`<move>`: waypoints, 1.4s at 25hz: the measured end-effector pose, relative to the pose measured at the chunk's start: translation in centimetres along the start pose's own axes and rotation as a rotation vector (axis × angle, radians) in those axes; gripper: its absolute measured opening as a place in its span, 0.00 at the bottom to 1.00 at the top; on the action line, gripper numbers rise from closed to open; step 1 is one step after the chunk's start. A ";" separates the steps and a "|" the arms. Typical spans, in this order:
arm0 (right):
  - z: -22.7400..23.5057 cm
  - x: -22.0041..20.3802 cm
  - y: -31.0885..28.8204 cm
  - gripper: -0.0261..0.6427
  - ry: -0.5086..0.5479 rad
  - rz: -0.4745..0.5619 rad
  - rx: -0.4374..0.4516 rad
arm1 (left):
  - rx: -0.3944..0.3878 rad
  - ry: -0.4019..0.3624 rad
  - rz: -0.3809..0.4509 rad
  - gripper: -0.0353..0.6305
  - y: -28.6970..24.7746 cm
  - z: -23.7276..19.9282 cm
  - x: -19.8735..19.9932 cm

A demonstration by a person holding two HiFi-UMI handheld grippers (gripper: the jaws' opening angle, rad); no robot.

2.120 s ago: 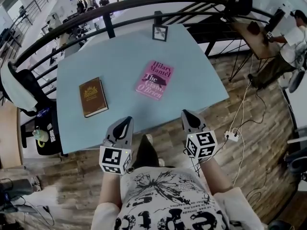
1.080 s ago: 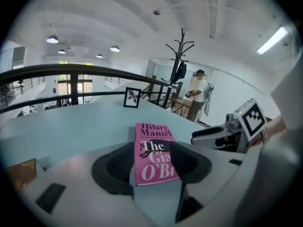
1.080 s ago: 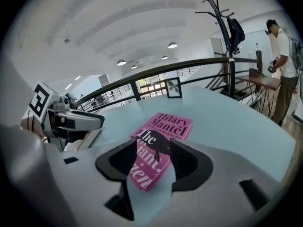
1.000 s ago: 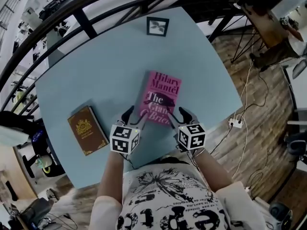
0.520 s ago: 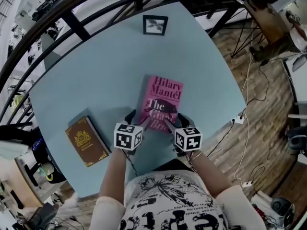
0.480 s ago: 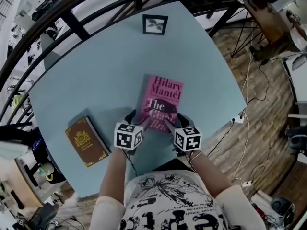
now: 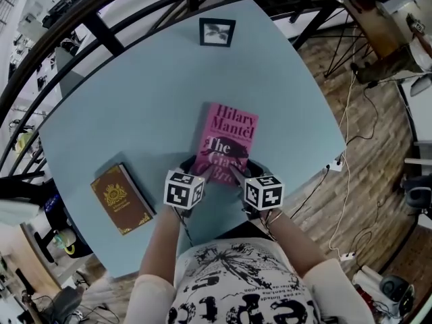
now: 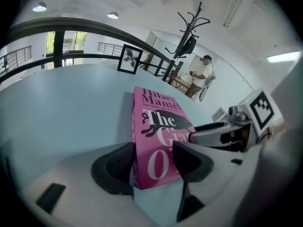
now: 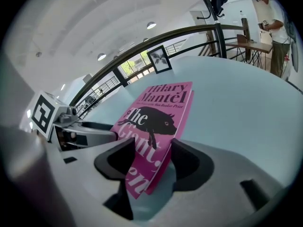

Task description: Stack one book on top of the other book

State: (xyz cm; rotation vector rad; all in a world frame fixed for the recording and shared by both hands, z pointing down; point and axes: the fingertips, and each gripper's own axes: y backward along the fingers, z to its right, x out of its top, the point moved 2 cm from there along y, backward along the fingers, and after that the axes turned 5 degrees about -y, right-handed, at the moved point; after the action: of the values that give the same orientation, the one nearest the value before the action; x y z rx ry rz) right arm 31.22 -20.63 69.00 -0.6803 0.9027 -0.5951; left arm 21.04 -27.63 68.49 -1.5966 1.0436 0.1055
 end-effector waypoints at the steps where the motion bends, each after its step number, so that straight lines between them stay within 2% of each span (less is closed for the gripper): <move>1: 0.0 -0.1 0.1 0.38 0.002 -0.010 -0.005 | 0.002 -0.002 -0.005 0.44 0.1 0.1 -0.1; 5: -0.2 -0.6 0.9 0.37 -0.002 -0.032 0.001 | 0.017 -0.010 -0.016 0.44 0.8 1.0 -0.6; 12: -1.2 0.3 4.2 0.37 0.074 0.032 0.049 | 0.061 0.024 0.073 0.44 3.4 3.4 0.0; 16: -1.7 0.8 6.6 0.37 0.133 0.054 0.081 | 0.111 0.031 0.116 0.44 5.3 5.5 0.4; 23: -3.5 1.2 10.3 0.37 0.244 0.070 0.197 | 0.222 0.067 0.191 0.44 9.5 8.9 0.2; 29: -6.3 0.3 11.7 0.36 0.337 0.064 0.299 | 0.331 0.116 0.251 0.44 13.1 10.1 -1.6; 35: -9.9 -0.8 12.4 0.36 0.452 0.035 0.406 | 0.427 0.207 0.322 0.44 16.9 10.6 -4.2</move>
State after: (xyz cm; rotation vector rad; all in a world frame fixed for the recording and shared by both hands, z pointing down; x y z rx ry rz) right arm 24.62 -14.80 55.79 -0.1610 1.1634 -0.8907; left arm 12.20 -15.42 54.76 -1.0627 1.3766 -0.0655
